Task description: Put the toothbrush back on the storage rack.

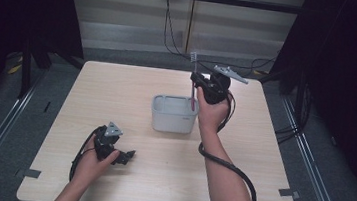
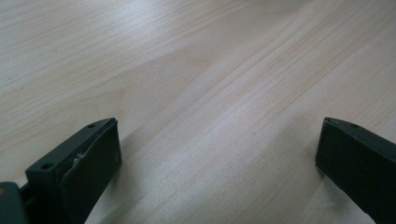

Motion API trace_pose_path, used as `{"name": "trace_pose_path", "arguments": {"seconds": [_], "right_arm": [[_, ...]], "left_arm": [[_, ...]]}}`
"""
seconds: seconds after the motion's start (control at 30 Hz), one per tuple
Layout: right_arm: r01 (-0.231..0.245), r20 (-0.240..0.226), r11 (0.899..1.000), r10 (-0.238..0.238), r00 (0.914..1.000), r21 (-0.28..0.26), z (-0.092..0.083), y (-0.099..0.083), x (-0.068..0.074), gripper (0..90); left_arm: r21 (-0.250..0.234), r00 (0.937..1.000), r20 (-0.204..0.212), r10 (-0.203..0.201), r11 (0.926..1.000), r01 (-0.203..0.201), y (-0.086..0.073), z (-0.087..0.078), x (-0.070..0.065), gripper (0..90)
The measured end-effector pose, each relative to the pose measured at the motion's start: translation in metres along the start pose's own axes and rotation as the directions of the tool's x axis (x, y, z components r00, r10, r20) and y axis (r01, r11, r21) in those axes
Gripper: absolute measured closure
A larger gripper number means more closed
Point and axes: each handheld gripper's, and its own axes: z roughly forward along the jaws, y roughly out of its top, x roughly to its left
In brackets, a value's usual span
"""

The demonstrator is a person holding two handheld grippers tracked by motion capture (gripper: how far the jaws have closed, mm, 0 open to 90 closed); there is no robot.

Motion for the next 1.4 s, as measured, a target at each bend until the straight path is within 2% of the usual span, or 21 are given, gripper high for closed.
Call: {"name": "trace_pose_path", "arguments": {"seconds": [0.63, 1.0, 1.4], "right_arm": [[0.017, 0.014, 0.999, -0.017, 0.9998, 0.031, 0.002, -0.004, -0.004, 81.3], [-0.001, 0.039, 0.997, -0.002, 0.9992, 0.077, 0.004, -0.005, -0.009, 81.2], [-0.013, 0.039, 0.995, 0.009, 0.9992, 0.104, 0.005, -0.007, -0.01, 81.0]], "left_arm": [[0.0, 1.0, 0.0, 0.0, 1.0, 0.0, 0.0, 0.0, 0.0, 0.0], [0.0, 1.0, -0.001, 0.0, 1.0, 0.0, 0.0, 0.0, 0.0, 0.0], [0.0, 1.0, -0.001, 0.0, 1.0, 0.0, 0.0, 0.0, 0.0, 0.0]]}}
